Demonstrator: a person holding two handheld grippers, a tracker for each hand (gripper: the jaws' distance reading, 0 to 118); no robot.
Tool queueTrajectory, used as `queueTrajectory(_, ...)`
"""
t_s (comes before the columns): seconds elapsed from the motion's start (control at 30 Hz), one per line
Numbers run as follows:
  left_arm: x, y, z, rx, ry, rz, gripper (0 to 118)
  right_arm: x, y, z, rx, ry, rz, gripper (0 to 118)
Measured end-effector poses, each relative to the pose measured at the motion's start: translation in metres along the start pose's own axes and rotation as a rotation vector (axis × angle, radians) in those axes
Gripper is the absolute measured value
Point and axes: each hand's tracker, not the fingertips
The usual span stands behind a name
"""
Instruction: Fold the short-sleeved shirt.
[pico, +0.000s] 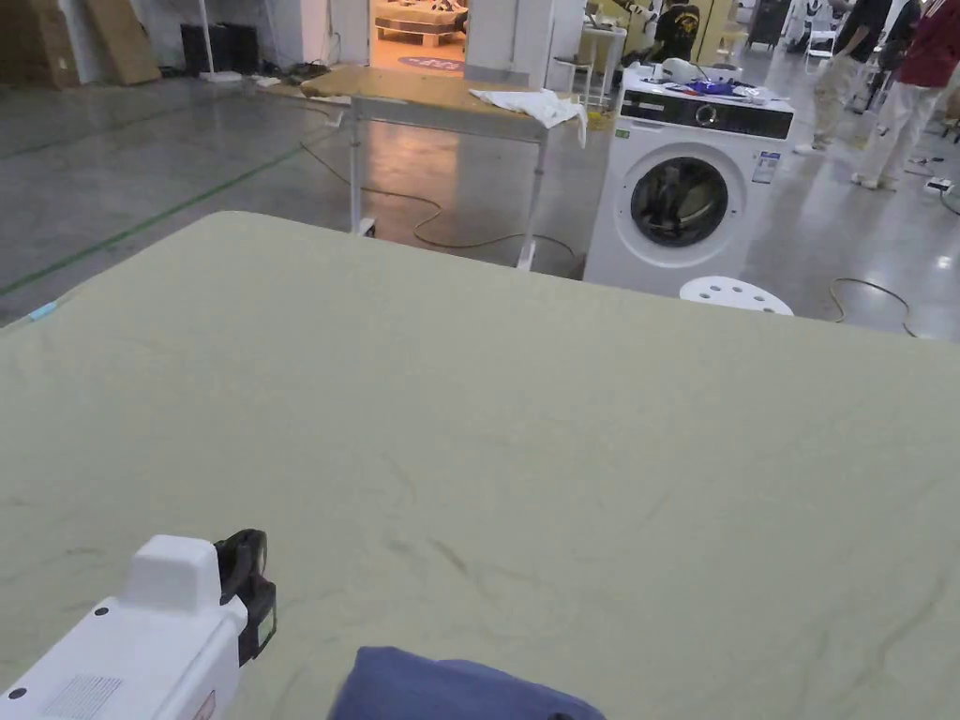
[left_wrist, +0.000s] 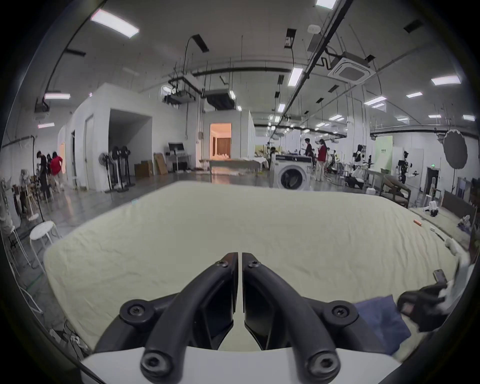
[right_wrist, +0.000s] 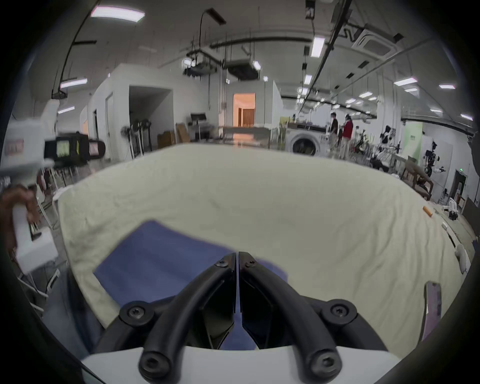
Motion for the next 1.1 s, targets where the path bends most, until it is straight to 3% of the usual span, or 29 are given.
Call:
queueTrajectory(0.13, -0.016, -0.013, -0.004, -0.132, -0.100, 0.089, 7, 0.003, -0.026, -0.014, -0.052, -0.020, -0.007, 1)
queueTrajectory(0.23, -0.034, -0.021, -0.017, -0.286, -0.280, 0.205, 15, 0.006, -0.025, -0.012, -0.034, -0.021, 0.004, 1)
queueTrajectory(0.27, -0.040, -0.024, -0.022, -0.335, -0.332, 0.251, 23, 0.007, -0.024, -0.013, -0.037, -0.018, 0.000, 1)
queueTrajectory(0.4, -0.061, -0.047, -0.058, -0.571, -0.608, 0.455, 76, 0.011, -0.025, -0.015, -0.043, -0.010, -0.028, 1)
queueTrajectory(0.47, -0.063, -0.060, -0.073, -0.638, -0.665, 0.515, 82, 0.011, -0.026, -0.014, -0.039, -0.007, -0.027, 1)
queueTrajectory(0.73, -0.040, -0.093, -0.128, -0.799, -0.953, 0.743, 80, 0.012, -0.027, -0.015, -0.032, 0.000, -0.023, 1)
queueTrajectory(0.77, -0.039, -0.100, -0.136, -0.814, -0.951, 0.724, 75, 0.013, -0.028, -0.015, -0.032, 0.000, -0.022, 1)
queueTrajectory(0.83, -0.034, -0.097, -0.140, -0.795, -0.916, 0.657, 43, 0.013, -0.028, -0.014, -0.030, 0.000, -0.022, 1)
queueTrajectory(0.87, -0.036, -0.097, -0.142, -0.788, -0.884, 0.645, 37, 0.013, -0.028, -0.014, -0.030, -0.001, -0.022, 1)
queueTrajectory(0.97, -0.018, -0.100, -0.116, -0.812, -0.903, 0.712, 30, 0.015, -0.028, -0.014, -0.025, 0.008, -0.021, 1)
queueTrajectory(1.1, -0.023, -0.081, -0.105, -0.766, -0.904, 0.640, 27, 0.013, -0.016, -0.007, -0.012, 0.019, -0.005, 1)
